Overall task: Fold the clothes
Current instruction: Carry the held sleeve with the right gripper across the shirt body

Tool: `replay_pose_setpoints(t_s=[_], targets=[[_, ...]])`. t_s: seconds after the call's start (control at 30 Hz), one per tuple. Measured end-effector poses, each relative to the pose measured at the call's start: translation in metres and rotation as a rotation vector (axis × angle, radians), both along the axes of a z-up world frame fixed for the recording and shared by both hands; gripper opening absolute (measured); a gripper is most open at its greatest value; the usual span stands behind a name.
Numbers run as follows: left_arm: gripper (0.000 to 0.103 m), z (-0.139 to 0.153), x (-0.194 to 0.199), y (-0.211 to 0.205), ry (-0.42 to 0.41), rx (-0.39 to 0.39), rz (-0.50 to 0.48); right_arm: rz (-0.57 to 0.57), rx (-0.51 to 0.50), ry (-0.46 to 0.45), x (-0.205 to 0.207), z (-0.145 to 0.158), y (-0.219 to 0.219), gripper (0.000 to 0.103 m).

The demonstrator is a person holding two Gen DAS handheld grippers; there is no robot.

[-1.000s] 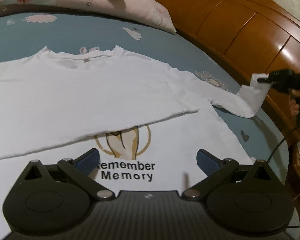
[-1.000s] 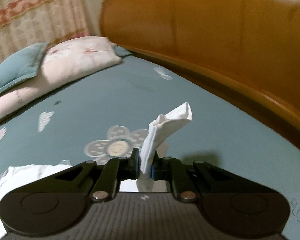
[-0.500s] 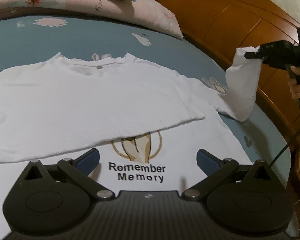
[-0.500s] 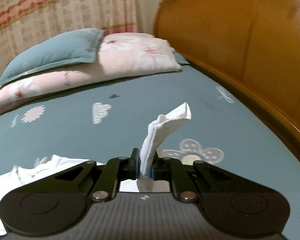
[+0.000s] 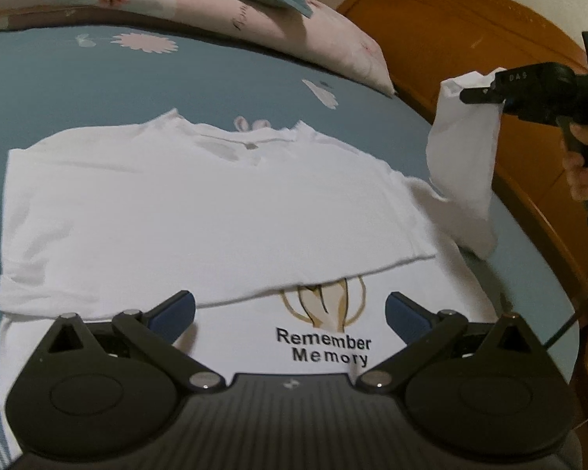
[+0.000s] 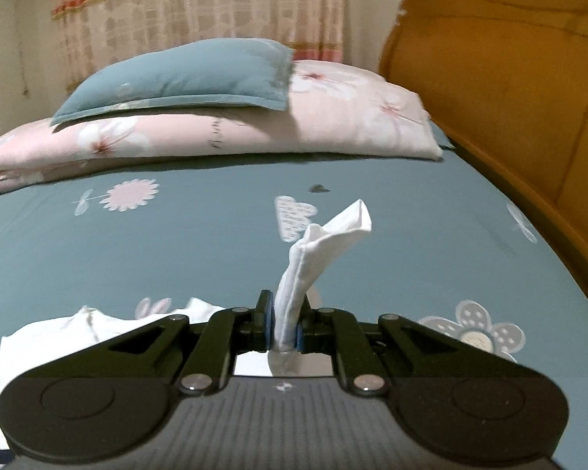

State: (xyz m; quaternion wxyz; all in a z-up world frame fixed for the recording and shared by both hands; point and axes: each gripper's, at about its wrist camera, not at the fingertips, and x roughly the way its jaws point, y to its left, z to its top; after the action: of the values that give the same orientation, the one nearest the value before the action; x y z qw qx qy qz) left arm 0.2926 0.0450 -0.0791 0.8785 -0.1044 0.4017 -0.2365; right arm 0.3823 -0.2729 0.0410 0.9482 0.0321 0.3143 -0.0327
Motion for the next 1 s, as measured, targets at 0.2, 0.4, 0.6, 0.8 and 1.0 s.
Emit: replay_pose_setpoints(t_s=[0.2,0.4,0.6,0.8,1.0], targets=[[0.102,-0.001,0.004,0.015,0.021,-0.008,0.047,0.063,-0.009,-0.005,0.007,0.001,0.031,0.012],[0.102,-0.004,0.004,0.006,0.037,0.033,0.015,0.135,-0.001,0.01,0.011,-0.002,0.058,0.012],[0.102,-0.004,0.006,0.012,0.043,0.033,0.04,0.227,-0.004,0.005,0.012,0.005,0.088,0.012],[0.102,0.001,0.007,0.022,0.044,0.019,0.068,0.32,-0.004,0.01,0.012,0.002,0.118,0.012],[0.102,0.004,0.008,0.032,0.044,-0.005,0.085,0.415,-0.003,0.036,0.013,-0.01,0.152,0.012]])
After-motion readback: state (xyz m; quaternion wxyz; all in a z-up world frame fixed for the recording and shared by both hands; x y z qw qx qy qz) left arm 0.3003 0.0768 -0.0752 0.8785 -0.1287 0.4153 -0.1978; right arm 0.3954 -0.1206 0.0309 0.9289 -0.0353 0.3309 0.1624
